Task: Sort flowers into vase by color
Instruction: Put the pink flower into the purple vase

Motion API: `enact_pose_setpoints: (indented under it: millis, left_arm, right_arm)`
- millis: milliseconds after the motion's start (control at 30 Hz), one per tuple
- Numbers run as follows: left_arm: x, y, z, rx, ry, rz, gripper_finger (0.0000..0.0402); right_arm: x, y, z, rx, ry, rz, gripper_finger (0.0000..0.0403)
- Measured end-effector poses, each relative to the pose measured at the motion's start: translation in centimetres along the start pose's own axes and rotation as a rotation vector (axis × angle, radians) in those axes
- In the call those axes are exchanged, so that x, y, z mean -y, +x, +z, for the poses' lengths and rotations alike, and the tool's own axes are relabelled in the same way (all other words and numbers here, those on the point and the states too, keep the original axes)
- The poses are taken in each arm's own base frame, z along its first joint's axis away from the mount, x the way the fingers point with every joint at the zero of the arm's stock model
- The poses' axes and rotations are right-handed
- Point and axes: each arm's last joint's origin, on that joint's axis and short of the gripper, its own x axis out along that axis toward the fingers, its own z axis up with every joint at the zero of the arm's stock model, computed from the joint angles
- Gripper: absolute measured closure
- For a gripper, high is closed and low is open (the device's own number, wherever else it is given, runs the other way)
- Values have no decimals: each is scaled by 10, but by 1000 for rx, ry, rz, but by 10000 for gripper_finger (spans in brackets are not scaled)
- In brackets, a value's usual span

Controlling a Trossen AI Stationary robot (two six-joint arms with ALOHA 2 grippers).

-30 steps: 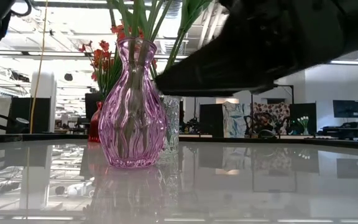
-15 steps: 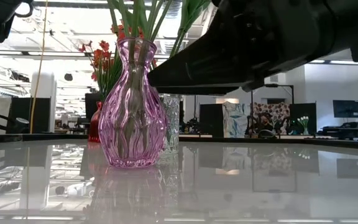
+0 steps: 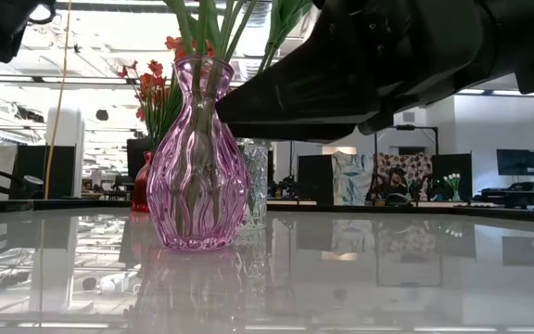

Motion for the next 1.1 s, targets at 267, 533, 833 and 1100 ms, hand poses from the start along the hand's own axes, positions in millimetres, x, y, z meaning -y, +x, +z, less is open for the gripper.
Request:
enact_pose_setpoints:
  millis: [267,533,833,1100]
  left_arm:
    - [-4,1,-7,-22,-8,16,401]
    - [-3,1,-9,-44,-40,11,401]
    - [-3,1,-15,-106,-68,27,401]
    - [-8,-1,-21,-157,-117,55,401]
  right_arm:
    - [-1,0,0,0,-1,3,138]
    - [0,0,0,-1,-4,1,138]
    - [2,1,1,3,0,-6,138]
    - [7,3,2,12,9,-18,138]
